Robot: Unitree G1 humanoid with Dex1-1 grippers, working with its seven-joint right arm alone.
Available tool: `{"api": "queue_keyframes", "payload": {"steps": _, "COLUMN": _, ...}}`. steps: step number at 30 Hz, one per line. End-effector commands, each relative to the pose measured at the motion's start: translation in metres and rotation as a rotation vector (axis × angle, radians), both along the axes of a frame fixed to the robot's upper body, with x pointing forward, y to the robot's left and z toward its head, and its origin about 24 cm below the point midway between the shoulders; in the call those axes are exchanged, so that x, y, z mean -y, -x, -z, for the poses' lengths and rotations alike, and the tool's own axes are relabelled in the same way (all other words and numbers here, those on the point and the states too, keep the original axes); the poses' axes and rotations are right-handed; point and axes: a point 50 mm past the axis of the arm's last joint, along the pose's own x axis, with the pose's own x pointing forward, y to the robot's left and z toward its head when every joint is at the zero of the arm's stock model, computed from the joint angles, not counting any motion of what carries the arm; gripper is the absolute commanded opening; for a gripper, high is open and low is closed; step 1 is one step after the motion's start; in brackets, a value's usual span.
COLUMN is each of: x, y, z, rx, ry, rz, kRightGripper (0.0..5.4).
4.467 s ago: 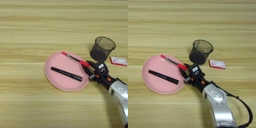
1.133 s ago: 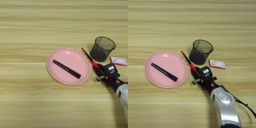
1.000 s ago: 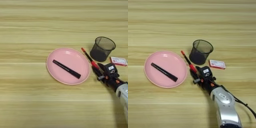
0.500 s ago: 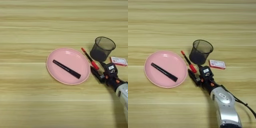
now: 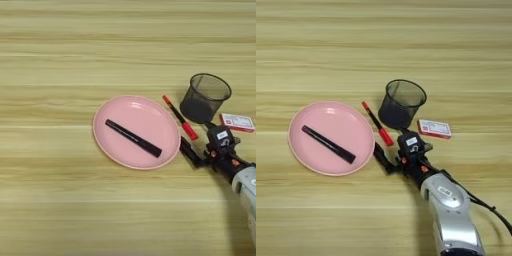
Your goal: Move the objects on the table
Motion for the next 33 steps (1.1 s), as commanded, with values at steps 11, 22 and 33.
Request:
{"api": "queue_keyframes", "payload": {"steps": 11, "x": 0.009, "y": -0.010, "z": -0.033, "rx": 0.126, "ry": 0.055, "rz": 0.016, "kRightGripper": 5.38}}
{"api": "queue_keyframes", "payload": {"steps": 22, "x": 0.013, "y": -0.010, "z": -0.032, "rx": 0.124, "ry": 0.058, "rz": 0.033, "kRightGripper": 5.38}}
{"api": "queue_keyframes", "payload": {"steps": 33, "x": 0.035, "y": -0.004, "z": -0.039, "rx": 0.139, "ry": 0.085, "rz": 0.128, "kRightGripper": 5.38}}
